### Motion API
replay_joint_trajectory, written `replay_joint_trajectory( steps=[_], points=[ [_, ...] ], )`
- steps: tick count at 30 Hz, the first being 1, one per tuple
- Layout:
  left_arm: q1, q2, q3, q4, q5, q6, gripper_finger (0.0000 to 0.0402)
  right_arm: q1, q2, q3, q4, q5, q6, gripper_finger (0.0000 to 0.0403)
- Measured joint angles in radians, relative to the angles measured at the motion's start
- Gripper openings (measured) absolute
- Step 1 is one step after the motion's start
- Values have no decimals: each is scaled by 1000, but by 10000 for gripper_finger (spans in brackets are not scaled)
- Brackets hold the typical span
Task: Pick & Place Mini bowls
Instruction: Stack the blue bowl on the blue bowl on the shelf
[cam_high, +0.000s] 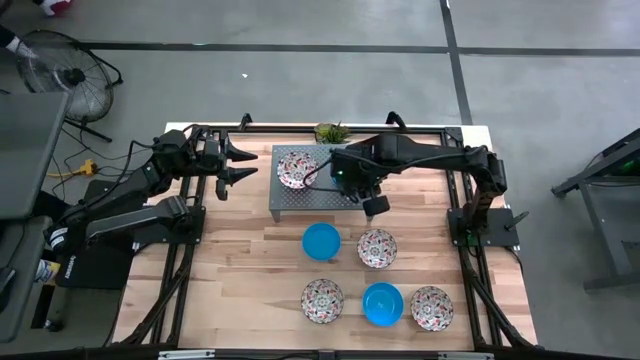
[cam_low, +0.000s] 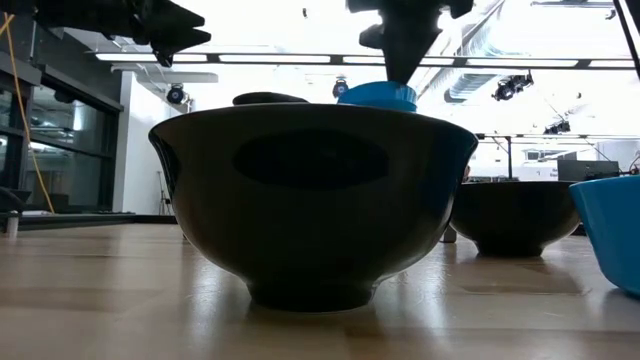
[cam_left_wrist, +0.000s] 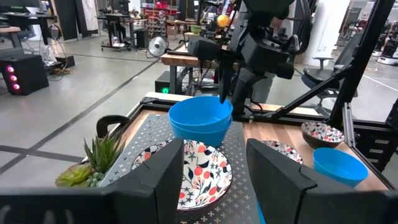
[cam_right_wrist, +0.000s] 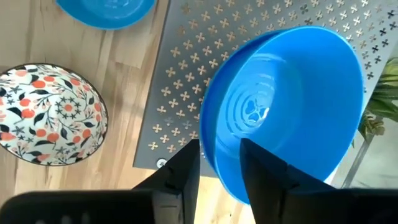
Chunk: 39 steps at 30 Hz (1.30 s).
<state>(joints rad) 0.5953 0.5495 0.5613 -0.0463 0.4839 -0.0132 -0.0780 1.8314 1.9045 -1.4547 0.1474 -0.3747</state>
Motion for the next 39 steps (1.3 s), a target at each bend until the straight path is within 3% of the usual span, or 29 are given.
replay_joint_trajectory(
  steps=[9, 15, 19, 22, 32, 39],
  points=[
    [0, 0, 0, 0, -4, 0, 170, 0, -72, 0, 7, -31, 99, 103],
    [0, 0, 0, 0, -4, 0, 170, 0, -151, -26, 132, -114, 227, 103],
    [0, 0, 0, 0, -3, 0, 170, 0, -233, -138, 291, -116, 294, 102],
    [0, 0, 0, 0, -3, 5, 170, 7, -298, -253, 424, -58, 343, 92],
    [0, 0, 0, 0, -3, 31, 170, 72, -504, -582, 841, 130, 518, 8],
    [0, 5, 0, -2, 0, 76, 170, 143, -549, -763, 1038, 181, 587, 1]
  ],
)
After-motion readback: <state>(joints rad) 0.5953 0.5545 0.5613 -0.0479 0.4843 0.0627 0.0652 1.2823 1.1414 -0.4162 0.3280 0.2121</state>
